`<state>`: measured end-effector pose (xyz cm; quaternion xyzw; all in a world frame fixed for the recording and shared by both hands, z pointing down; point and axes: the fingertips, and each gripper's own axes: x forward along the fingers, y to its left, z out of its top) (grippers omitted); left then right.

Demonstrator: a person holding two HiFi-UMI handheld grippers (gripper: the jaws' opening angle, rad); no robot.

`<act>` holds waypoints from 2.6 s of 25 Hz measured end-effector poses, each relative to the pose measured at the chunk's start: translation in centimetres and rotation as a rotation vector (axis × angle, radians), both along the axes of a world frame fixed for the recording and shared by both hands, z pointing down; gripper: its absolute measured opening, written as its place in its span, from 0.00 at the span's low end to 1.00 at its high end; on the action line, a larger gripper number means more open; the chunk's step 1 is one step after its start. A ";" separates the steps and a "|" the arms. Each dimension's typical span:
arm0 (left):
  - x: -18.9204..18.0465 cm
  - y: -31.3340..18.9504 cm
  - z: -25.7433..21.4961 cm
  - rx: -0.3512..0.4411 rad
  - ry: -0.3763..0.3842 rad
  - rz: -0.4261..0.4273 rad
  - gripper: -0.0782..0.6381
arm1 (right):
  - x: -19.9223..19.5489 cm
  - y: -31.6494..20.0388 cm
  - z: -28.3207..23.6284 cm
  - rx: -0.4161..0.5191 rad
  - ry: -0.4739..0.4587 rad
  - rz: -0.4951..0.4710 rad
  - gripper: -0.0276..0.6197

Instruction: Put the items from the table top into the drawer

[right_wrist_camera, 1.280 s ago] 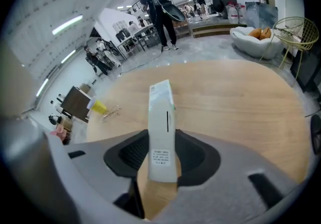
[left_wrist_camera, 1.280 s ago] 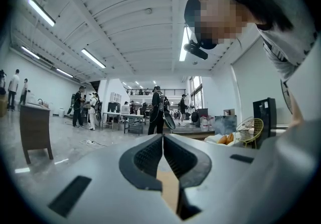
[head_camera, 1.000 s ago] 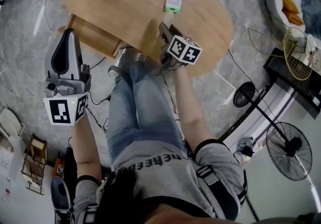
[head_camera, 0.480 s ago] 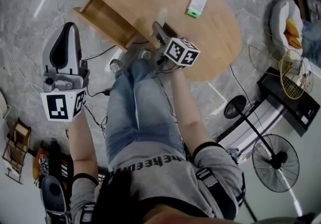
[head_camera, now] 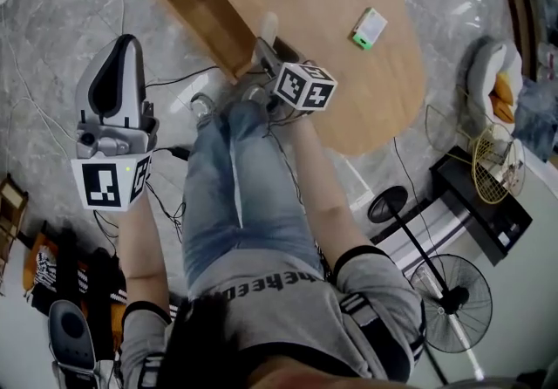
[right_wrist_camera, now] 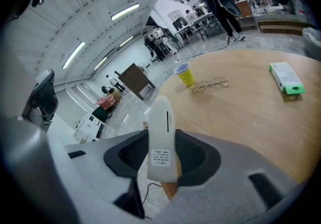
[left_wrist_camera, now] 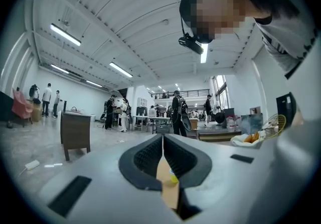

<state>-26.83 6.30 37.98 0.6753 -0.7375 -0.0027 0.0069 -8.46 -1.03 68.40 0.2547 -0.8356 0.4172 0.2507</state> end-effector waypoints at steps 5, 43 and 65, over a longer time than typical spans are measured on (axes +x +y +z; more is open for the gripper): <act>-2.3 2.1 0.9 0.003 0.016 -0.057 0.13 | -3.4 2.1 2.1 0.027 0.074 -0.145 0.30; -10.5 9.0 10.9 -0.101 0.065 -0.203 0.13 | -8.6 4.1 21.6 0.067 0.617 -0.469 0.30; -9.3 9.7 8.9 -0.080 0.059 -0.207 0.13 | -8.4 4.2 16.0 0.140 0.520 -0.360 0.08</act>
